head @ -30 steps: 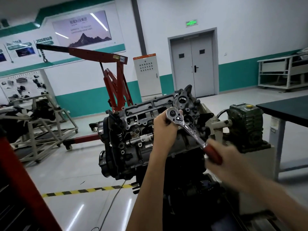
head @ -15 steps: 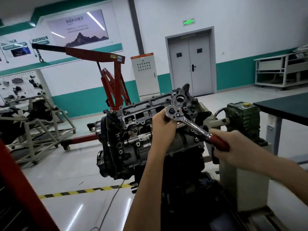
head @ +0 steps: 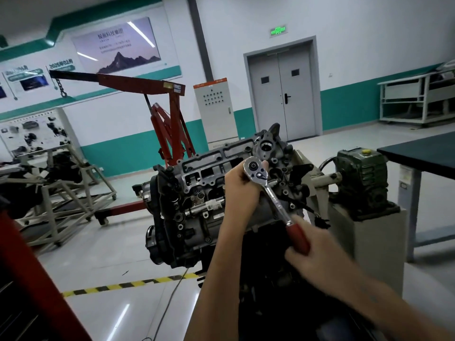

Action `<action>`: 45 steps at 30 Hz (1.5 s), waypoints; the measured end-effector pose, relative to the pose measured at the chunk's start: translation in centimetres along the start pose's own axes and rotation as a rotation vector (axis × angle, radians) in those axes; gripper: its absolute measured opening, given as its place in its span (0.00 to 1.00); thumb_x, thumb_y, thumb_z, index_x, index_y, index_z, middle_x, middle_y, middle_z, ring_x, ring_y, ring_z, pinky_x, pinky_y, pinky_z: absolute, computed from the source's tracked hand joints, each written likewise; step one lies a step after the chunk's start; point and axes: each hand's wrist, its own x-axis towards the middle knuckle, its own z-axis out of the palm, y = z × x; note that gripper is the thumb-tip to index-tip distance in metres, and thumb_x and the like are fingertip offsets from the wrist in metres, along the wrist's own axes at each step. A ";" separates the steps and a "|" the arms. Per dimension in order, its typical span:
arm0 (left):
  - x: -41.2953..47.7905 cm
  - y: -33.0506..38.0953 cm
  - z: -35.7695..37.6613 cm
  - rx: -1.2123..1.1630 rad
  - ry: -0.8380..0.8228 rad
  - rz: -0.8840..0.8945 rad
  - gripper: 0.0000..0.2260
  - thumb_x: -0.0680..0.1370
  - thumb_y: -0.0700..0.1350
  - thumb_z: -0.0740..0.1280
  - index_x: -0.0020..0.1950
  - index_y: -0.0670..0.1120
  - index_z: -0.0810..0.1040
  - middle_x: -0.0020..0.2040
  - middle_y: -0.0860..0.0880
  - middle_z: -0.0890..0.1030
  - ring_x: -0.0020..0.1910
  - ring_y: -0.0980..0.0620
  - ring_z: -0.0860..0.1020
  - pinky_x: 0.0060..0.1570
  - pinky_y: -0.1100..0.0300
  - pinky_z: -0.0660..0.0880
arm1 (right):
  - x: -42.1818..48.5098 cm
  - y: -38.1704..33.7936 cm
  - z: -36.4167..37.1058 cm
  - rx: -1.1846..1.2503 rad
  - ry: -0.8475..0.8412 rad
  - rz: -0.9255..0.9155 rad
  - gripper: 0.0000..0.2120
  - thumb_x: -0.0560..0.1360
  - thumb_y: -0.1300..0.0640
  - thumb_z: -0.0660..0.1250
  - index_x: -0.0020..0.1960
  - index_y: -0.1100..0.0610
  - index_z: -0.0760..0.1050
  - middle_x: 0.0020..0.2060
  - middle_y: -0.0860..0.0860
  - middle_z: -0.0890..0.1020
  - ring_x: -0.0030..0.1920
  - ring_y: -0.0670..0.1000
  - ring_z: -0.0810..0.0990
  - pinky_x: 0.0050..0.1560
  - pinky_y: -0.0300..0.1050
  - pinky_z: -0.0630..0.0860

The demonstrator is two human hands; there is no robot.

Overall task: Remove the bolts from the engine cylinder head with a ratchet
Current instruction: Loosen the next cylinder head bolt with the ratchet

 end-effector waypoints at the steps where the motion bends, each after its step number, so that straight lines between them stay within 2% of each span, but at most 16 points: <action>1: 0.0 0.0 0.1 0.007 -0.012 -0.007 0.21 0.77 0.39 0.68 0.27 0.53 0.69 0.25 0.59 0.69 0.28 0.62 0.65 0.31 0.69 0.65 | 0.7 0.5 -2.5 -0.111 -0.059 -0.027 0.16 0.67 0.67 0.68 0.42 0.46 0.69 0.26 0.49 0.71 0.24 0.43 0.69 0.26 0.32 0.66; 4: 0.1 -0.3 -0.1 0.018 -0.008 -0.003 0.19 0.76 0.33 0.66 0.28 0.50 0.71 0.26 0.59 0.69 0.29 0.60 0.64 0.30 0.68 0.62 | 3.3 0.7 -7.2 -0.356 -0.151 -0.083 0.11 0.69 0.67 0.68 0.45 0.53 0.72 0.30 0.52 0.76 0.25 0.48 0.73 0.30 0.42 0.74; 6: -0.1 -0.3 -0.2 0.015 0.009 0.012 0.19 0.76 0.33 0.66 0.28 0.49 0.70 0.26 0.59 0.68 0.30 0.60 0.63 0.31 0.67 0.61 | 3.4 1.0 -6.8 -0.334 -0.124 -0.079 0.10 0.69 0.66 0.69 0.43 0.54 0.71 0.29 0.52 0.76 0.26 0.50 0.74 0.31 0.46 0.75; 7: -0.2 -0.3 -0.1 0.010 0.015 0.017 0.21 0.76 0.34 0.66 0.28 0.52 0.68 0.25 0.59 0.67 0.29 0.60 0.63 0.30 0.67 0.61 | 2.7 1.1 -5.4 -0.273 -0.078 -0.059 0.12 0.69 0.67 0.69 0.41 0.52 0.70 0.27 0.52 0.75 0.25 0.50 0.73 0.30 0.46 0.75; 10: -0.4 0.0 0.1 -0.012 0.038 0.029 0.21 0.77 0.39 0.68 0.28 0.54 0.66 0.25 0.60 0.66 0.29 0.61 0.63 0.32 0.70 0.64 | -0.6 -0.2 1.7 0.049 0.117 0.052 0.13 0.67 0.66 0.69 0.40 0.50 0.69 0.25 0.49 0.74 0.23 0.43 0.71 0.25 0.32 0.68; 13: -0.5 0.0 0.3 -0.036 0.027 0.035 0.22 0.78 0.40 0.68 0.29 0.55 0.64 0.27 0.59 0.64 0.30 0.60 0.62 0.33 0.68 0.64 | -0.9 -2.4 7.7 0.303 0.191 0.187 0.10 0.70 0.63 0.66 0.47 0.53 0.70 0.30 0.53 0.74 0.27 0.45 0.73 0.29 0.38 0.73; 15: -0.5 0.0 0.2 -0.022 0.016 0.027 0.23 0.78 0.40 0.68 0.28 0.56 0.64 0.27 0.59 0.64 0.30 0.60 0.61 0.33 0.65 0.63 | -0.7 -2.5 7.9 0.334 0.185 0.165 0.13 0.70 0.64 0.66 0.45 0.47 0.68 0.29 0.51 0.74 0.26 0.45 0.74 0.28 0.38 0.74; 18: -0.4 -0.2 -0.1 -0.022 0.028 0.016 0.21 0.78 0.41 0.68 0.28 0.53 0.65 0.26 0.60 0.66 0.29 0.62 0.62 0.31 0.70 0.63 | -0.4 -0.9 2.4 0.124 0.038 0.058 0.17 0.68 0.65 0.67 0.40 0.45 0.67 0.24 0.48 0.71 0.23 0.43 0.71 0.24 0.31 0.66; 22: 0.0 -0.2 0.0 0.031 0.001 0.008 0.19 0.76 0.36 0.66 0.30 0.53 0.70 0.25 0.60 0.69 0.29 0.61 0.64 0.32 0.64 0.63 | 2.6 0.3 -6.5 -0.278 -0.194 -0.050 0.15 0.68 0.67 0.69 0.41 0.47 0.70 0.28 0.51 0.75 0.25 0.46 0.74 0.28 0.40 0.73; 25: 0.0 -0.2 0.2 0.029 0.035 0.005 0.15 0.76 0.33 0.65 0.31 0.46 0.72 0.26 0.59 0.69 0.31 0.59 0.64 0.33 0.61 0.62 | 3.9 0.6 -7.9 -0.323 -0.197 -0.082 0.16 0.69 0.67 0.69 0.39 0.47 0.70 0.29 0.50 0.76 0.26 0.46 0.74 0.29 0.37 0.73; 27: -0.2 -0.3 0.4 0.006 0.047 0.015 0.16 0.76 0.34 0.66 0.30 0.48 0.74 0.27 0.59 0.70 0.31 0.59 0.65 0.34 0.64 0.64 | 2.3 1.1 -5.1 -0.229 -0.085 -0.031 0.13 0.67 0.66 0.69 0.39 0.51 0.69 0.26 0.52 0.73 0.24 0.47 0.71 0.26 0.39 0.71; 30: -0.3 -0.1 0.5 -0.001 0.042 0.032 0.22 0.77 0.37 0.68 0.27 0.55 0.69 0.25 0.60 0.68 0.29 0.62 0.63 0.32 0.69 0.63 | -0.8 -0.3 2.2 0.064 0.170 0.087 0.14 0.66 0.65 0.69 0.38 0.50 0.68 0.23 0.49 0.70 0.23 0.42 0.70 0.24 0.31 0.64; 34: -0.3 0.1 0.6 -0.023 0.033 0.031 0.21 0.77 0.40 0.68 0.29 0.55 0.66 0.27 0.59 0.64 0.31 0.60 0.61 0.33 0.65 0.62 | -0.8 -2.9 8.1 0.396 0.239 0.136 0.12 0.68 0.66 0.66 0.39 0.51 0.68 0.23 0.49 0.71 0.21 0.43 0.69 0.24 0.34 0.68; 38: -0.2 -0.1 0.3 -0.033 0.033 0.005 0.15 0.77 0.42 0.68 0.32 0.42 0.71 0.30 0.52 0.69 0.33 0.57 0.66 0.35 0.63 0.66 | -0.4 -0.8 2.7 0.144 0.073 0.054 0.14 0.67 0.66 0.67 0.40 0.49 0.67 0.23 0.46 0.70 0.22 0.43 0.69 0.23 0.30 0.64; 42: 0.0 0.2 0.4 0.011 0.018 0.000 0.18 0.77 0.37 0.67 0.30 0.51 0.70 0.26 0.59 0.70 0.30 0.60 0.65 0.32 0.66 0.65 | 2.3 1.1 -5.9 -0.263 -0.152 -0.069 0.16 0.68 0.67 0.69 0.41 0.46 0.69 0.28 0.50 0.75 0.25 0.44 0.72 0.28 0.38 0.72; 45: -0.2 -0.1 0.1 0.001 0.030 0.009 0.16 0.77 0.36 0.66 0.30 0.47 0.71 0.27 0.58 0.69 0.31 0.58 0.64 0.32 0.63 0.63 | 4.0 1.3 -7.5 -0.349 -0.162 -0.118 0.13 0.69 0.67 0.69 0.42 0.50 0.71 0.28 0.51 0.75 0.26 0.46 0.75 0.29 0.36 0.74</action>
